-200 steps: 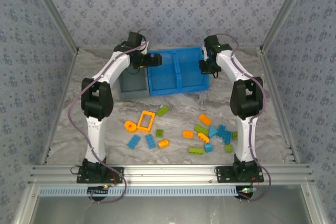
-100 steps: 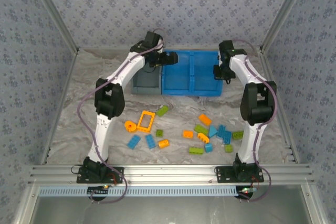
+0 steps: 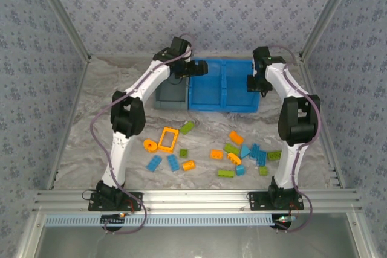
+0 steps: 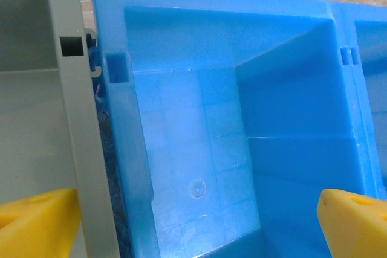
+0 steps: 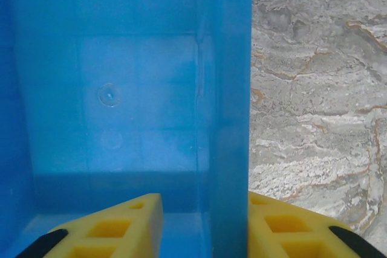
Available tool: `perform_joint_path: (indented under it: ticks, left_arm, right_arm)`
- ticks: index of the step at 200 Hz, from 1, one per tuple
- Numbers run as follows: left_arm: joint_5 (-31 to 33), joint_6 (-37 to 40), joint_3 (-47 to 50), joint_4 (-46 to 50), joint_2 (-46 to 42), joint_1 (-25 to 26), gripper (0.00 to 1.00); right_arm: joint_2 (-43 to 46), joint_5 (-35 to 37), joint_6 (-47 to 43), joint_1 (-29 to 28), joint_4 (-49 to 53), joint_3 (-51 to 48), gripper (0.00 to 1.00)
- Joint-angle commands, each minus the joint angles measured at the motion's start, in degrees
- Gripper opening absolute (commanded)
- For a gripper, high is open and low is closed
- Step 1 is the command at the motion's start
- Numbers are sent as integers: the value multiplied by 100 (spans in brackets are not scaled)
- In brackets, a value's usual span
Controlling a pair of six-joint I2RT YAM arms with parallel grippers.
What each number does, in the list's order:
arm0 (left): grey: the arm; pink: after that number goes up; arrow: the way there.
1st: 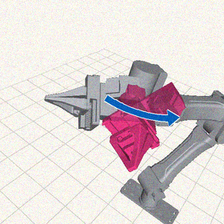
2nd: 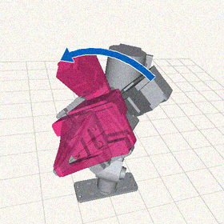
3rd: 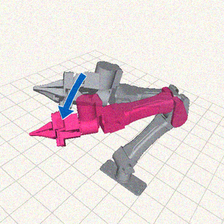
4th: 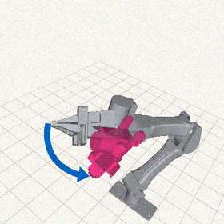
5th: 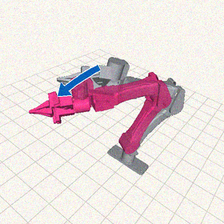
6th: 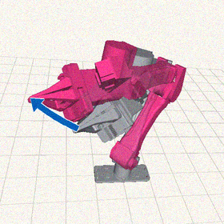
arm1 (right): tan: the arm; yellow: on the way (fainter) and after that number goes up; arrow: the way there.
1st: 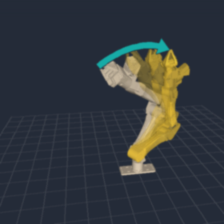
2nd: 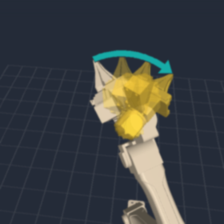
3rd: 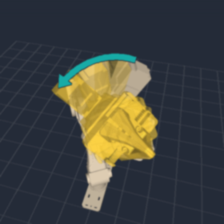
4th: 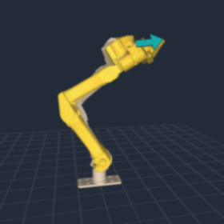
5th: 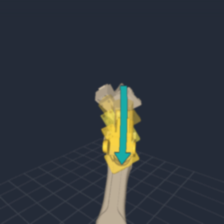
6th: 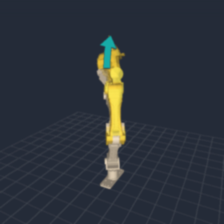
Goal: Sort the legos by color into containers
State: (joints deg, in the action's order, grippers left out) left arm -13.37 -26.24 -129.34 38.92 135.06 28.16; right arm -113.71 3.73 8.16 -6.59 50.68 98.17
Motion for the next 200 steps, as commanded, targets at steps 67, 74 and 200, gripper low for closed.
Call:
perform_joint_path:
  ticks: [67,74,200]
  left_arm:
    - [783,-350,-161,715,-1534,120,99]
    - [840,-362,-23,701,-1721,141,99]
    - [1973,-1917,5906,1714,-6627,1591,78]
  right_arm:
    - [1147,-38,278,-43,397,813,55]
    - [1259,-55,334,-77,421,843,55]
    - [5003,272,2302,-3527,179,-2257,55]
